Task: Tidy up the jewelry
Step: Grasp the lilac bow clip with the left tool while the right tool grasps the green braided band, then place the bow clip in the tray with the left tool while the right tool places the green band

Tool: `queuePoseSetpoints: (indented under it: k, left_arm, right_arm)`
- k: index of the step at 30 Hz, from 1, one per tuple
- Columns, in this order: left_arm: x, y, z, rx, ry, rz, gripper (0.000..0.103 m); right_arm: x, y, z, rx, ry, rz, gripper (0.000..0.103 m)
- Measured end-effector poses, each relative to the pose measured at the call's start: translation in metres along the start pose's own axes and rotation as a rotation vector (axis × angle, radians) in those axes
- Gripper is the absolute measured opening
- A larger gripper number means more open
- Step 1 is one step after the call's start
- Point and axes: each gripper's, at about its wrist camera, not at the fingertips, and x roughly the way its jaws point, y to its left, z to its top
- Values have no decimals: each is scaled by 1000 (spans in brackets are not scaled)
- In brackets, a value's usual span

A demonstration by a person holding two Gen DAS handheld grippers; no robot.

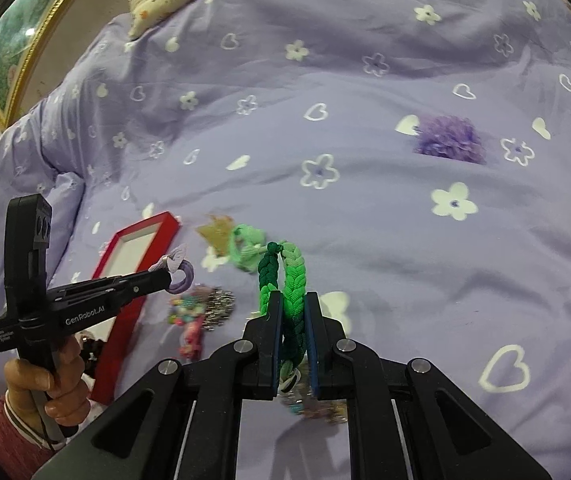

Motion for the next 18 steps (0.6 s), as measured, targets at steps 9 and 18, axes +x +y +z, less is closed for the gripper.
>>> queuePoseSetpoints:
  k: [9,18]
  left_arm:
    - [-35,30,-20,-59,-37,31,6]
    - [-60,67,-38,-123,-63,70,6]
  right_arm:
    - [7,42,-8,-42,18,53,10]
    - [22,84,-16,-93,52,110,10]
